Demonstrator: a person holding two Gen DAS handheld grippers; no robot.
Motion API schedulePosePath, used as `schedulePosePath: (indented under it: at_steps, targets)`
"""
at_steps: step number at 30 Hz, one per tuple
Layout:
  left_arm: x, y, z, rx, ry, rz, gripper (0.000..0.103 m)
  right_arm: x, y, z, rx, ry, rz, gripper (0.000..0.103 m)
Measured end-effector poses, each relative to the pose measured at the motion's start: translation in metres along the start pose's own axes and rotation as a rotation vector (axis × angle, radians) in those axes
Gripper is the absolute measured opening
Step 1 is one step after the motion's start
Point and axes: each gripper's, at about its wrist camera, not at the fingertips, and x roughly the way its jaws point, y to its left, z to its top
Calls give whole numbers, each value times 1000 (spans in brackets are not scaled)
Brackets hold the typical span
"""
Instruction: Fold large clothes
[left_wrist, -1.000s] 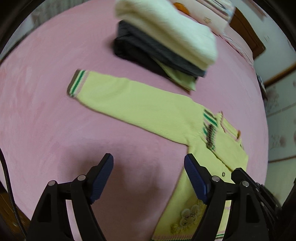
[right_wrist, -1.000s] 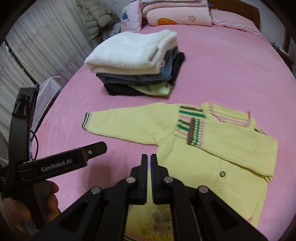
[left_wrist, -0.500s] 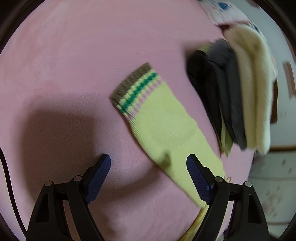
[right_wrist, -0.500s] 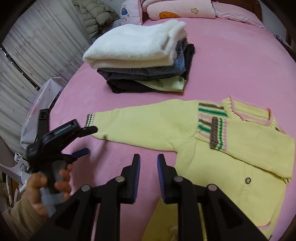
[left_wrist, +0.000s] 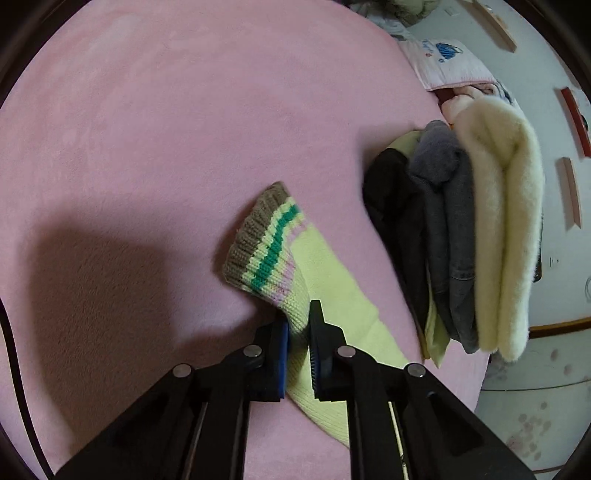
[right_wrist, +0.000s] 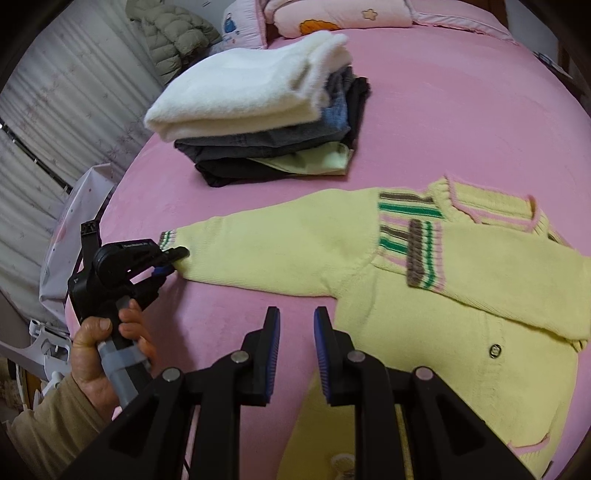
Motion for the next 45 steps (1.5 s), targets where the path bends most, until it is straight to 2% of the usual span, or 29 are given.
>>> schedulePosePath:
  at_steps: [3,6,9,13,16,19,22,24,25,26,28,29,30,31,32,35,38,41,43,45]
  targets:
    - [-23,-38,-12,110,-43,-55,7,-7,-13,-2,24,-13,-14,18]
    - [-43,-87,-36,256,-40,-152,7,-16,-29,-3,50,-29,-30,18]
    - [-46,-134,-69,390,20,-232,7,-24,-48,-5,83,-48,-54,18]
    - [-25,-182,-124,522,131,-289,7,-34,-78,-6,137,-75,-88,18]
    - [4,-210,-167,610,213,-280,7,-43,-103,-9,170,-97,-126,18]
    - [39,-221,-206,660,283,-243,7,-49,-129,-12,201,-108,-161,18]
    - [77,-223,-234,714,348,-148,8,-50,-149,-16,219,-100,-185,19]
    - [97,-220,-250,770,391,-70,21,-51,-158,-18,217,-98,-201,19]
    - [101,-215,-256,788,407,-61,21,-50,-162,-18,216,-95,-202,19]
    - [103,-216,-258,804,414,-60,24,-50,-164,-18,216,-92,-200,19]
    - [99,-218,-259,833,426,-81,38,-49,-169,-16,215,-87,-184,19]
    - [95,-220,-256,839,439,-91,55,-49,-170,-15,215,-83,-174,19]
    - [90,-223,-256,839,435,-93,67,-49,-171,-13,216,-81,-158,19]
    - [84,-225,-252,839,421,-99,70,-48,-172,-11,218,-80,-144,20]
    - [75,-227,-247,848,398,-109,74,-48,-172,-9,221,-80,-131,26]
    - [47,-231,-233,891,320,-99,74,-50,-173,-2,227,-91,-81,42]
    - [14,-220,-226,932,218,-58,74,-47,-175,5,237,-93,-43,42]
    - [-3,-200,-202,943,146,32,74,-37,-177,11,234,-72,-34,42]
    - [-5,-183,-193,914,135,87,74,-25,-181,16,221,-54,-43,42]
    - [4,-163,-187,864,163,128,74,-10,-185,21,202,-37,-53,42]
